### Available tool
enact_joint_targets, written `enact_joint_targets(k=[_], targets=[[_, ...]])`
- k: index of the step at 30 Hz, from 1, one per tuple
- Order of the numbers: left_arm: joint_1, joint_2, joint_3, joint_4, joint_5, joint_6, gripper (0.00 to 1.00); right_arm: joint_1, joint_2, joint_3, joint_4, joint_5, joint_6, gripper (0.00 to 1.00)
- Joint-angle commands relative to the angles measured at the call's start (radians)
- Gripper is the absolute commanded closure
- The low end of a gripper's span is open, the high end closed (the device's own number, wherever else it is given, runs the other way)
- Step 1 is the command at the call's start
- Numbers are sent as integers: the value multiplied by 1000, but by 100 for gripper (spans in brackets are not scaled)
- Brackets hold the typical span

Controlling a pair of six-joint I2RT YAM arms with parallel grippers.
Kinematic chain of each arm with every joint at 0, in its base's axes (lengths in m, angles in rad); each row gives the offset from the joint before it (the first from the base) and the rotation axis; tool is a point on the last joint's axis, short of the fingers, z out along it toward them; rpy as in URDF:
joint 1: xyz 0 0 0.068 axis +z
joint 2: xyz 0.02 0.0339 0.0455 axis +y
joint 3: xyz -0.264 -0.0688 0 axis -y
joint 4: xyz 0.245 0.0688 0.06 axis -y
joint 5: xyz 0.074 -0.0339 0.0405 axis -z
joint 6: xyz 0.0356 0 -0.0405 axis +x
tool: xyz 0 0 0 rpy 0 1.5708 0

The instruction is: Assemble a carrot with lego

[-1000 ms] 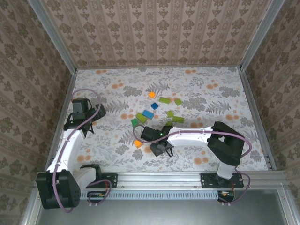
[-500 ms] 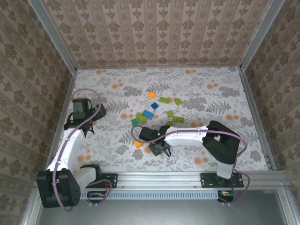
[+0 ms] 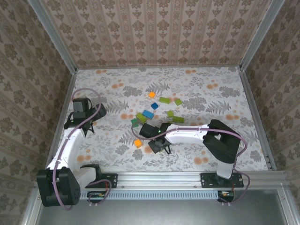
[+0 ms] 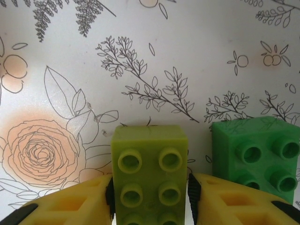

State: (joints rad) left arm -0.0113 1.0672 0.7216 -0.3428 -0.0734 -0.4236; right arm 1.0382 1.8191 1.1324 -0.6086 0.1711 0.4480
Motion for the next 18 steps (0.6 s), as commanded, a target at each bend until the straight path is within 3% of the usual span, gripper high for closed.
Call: enact_joint_targets(k=[1, 18], targets=[[8, 9, 30, 20, 15, 1, 0, -7, 22, 22, -1, -22, -15, 54], [9, 14, 30, 23, 18, 2, 0, -7, -19, 40, -40, -39, -20, 69]])
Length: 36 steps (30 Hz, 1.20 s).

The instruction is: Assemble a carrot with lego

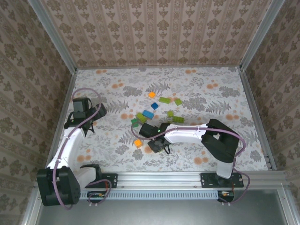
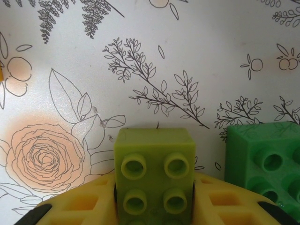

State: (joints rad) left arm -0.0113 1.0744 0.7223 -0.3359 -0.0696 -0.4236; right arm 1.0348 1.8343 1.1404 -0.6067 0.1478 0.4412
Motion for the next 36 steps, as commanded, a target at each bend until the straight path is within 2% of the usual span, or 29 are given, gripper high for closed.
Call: enact_joint_targets(k=[1, 10, 24, 36], targets=[[9, 5, 29, 16, 15, 1, 0, -4, -41, 41, -54, -17, -18, 69], [9, 0, 28, 1, -3, 5, 0, 5, -38, 181, -145, -72, -18, 68], [10, 16, 36, -7, 14, 7, 0, 15, 135, 411, -183, -163, -3, 69], [11, 16, 38, -6, 18, 6, 0, 28, 207, 469, -183, -181, 9, 69]])
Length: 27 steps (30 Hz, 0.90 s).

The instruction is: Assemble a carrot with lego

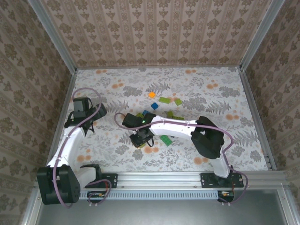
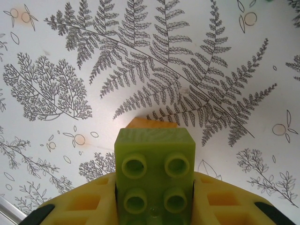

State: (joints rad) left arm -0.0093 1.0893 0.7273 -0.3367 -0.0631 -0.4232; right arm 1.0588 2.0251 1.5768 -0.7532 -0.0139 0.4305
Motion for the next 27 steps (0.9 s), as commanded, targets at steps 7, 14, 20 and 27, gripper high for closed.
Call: enact_joint_targets(k=[7, 14, 20, 27], targets=[[9, 4, 34, -2, 18, 5, 0, 4, 35, 43, -39, -17, 24, 69], [9, 4, 35, -3, 19, 5, 0, 4, 53, 54, -56, -15, 30, 69], [9, 8, 38, -1, 22, 6, 0, 4, 59, 54, -59, -11, 48, 69], [9, 8, 38, -5, 23, 5, 0, 10, 72, 47, -67, -1, 70, 69]])
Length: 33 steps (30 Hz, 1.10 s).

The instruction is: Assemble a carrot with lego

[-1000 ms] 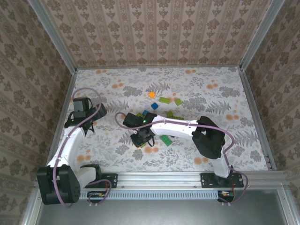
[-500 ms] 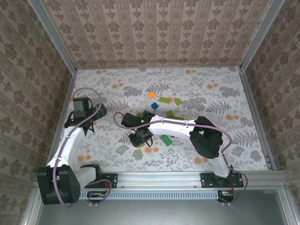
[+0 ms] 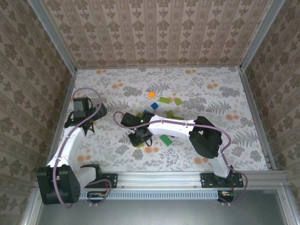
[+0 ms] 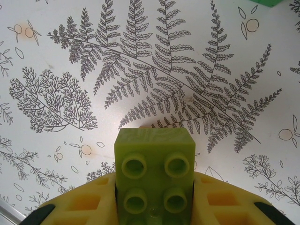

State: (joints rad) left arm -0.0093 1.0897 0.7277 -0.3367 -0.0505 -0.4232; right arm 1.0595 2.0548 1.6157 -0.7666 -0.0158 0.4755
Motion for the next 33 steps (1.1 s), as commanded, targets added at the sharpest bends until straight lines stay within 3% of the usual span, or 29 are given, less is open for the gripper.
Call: enact_joint_targets(k=[1, 24, 33], targets=[[9, 6, 39, -5, 10, 5, 0, 11, 43, 9, -56, 4, 25, 69], [10, 0, 38, -12, 13, 8, 0, 55, 96, -9, -131, 76, 18, 70], [9, -2, 39, -14, 15, 10, 0, 65, 178, 63, -207, 80, -9, 71]])
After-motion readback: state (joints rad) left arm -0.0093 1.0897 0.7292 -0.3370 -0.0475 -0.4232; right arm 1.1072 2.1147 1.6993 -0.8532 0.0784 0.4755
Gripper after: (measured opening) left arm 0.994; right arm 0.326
